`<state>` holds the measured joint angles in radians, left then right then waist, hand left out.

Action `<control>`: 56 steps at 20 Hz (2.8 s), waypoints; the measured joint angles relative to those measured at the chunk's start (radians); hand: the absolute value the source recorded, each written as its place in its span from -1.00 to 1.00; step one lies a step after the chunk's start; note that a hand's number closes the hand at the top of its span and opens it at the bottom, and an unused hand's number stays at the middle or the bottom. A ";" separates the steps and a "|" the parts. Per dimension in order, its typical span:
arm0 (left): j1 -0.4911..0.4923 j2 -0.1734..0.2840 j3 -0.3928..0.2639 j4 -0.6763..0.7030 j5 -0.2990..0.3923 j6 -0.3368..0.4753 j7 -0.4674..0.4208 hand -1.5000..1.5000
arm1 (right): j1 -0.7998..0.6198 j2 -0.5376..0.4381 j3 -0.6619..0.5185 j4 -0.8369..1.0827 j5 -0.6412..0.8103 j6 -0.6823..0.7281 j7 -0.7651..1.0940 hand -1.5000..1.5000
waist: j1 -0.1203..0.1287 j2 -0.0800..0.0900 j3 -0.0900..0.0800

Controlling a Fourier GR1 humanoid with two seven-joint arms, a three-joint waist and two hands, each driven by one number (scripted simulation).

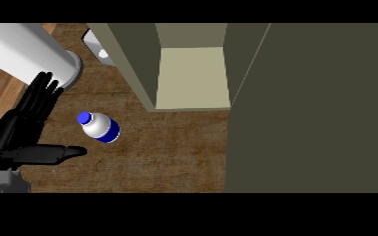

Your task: Pick up the bottled water, place it into the cabinet and close the cabinet

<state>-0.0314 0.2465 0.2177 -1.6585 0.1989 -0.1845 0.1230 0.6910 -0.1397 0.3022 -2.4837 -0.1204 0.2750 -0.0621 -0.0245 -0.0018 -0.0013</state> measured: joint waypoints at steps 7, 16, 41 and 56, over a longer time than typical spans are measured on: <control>-0.041 -0.007 0.029 0.269 0.006 -0.054 -0.116 -1.00 | 0.113 -0.020 0.024 -0.012 0.030 0.018 -0.092 -1.00 | -0.006 0.000 0.000; -0.146 0.006 0.050 0.673 -0.063 -0.111 -0.373 -1.00 | 0.222 -0.058 0.043 -0.018 0.054 0.035 -0.192 -1.00 | -0.015 0.002 -0.001; -0.374 -0.013 -0.009 1.289 -0.299 0.006 -1.055 1.00 | 0.297 -0.111 0.080 -0.011 0.079 0.017 -0.302 -1.00 | -0.015 0.004 0.002; -0.297 -0.182 -0.076 1.161 -0.283 0.127 -1.132 1.00 | 0.340 -0.134 0.093 -0.012 0.084 -0.013 -0.336 -1.00 | 0.013 -0.008 0.010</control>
<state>-0.3281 0.0650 0.1420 -0.4975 -0.0844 -0.0573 -1.0091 1.0308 -0.2735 0.3948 -2.4953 -0.0367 0.2622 -0.3980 -0.0112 -0.0098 0.0088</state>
